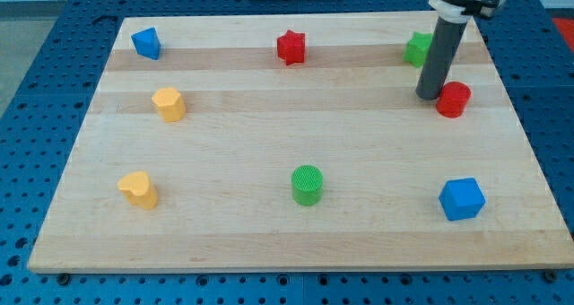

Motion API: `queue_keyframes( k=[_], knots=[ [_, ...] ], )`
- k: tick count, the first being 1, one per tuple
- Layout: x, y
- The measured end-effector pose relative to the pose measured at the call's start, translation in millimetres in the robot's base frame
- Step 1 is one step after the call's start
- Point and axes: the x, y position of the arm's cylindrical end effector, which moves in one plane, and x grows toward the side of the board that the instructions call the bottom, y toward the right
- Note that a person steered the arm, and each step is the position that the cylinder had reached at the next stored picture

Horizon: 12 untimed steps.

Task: Push the red star towards the green star

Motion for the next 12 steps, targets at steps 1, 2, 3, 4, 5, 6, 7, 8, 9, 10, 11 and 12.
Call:
queue_keyframes(
  k=[1,2,3,4,5,6,7,8,9,10,11,12],
  knots=[
    [0.0,-1.0],
    [0.0,-1.0],
    [0.0,-1.1],
    [0.0,-21.5],
    [0.0,-71.2],
    [-0.2,-125.5],
    [-16.1,-173.6],
    [-49.5,-219.8],
    [-86.5,-246.8],
    [-89.4,-253.0],
    [-89.4,-219.6],
    [-98.1,-233.5]
  ],
)
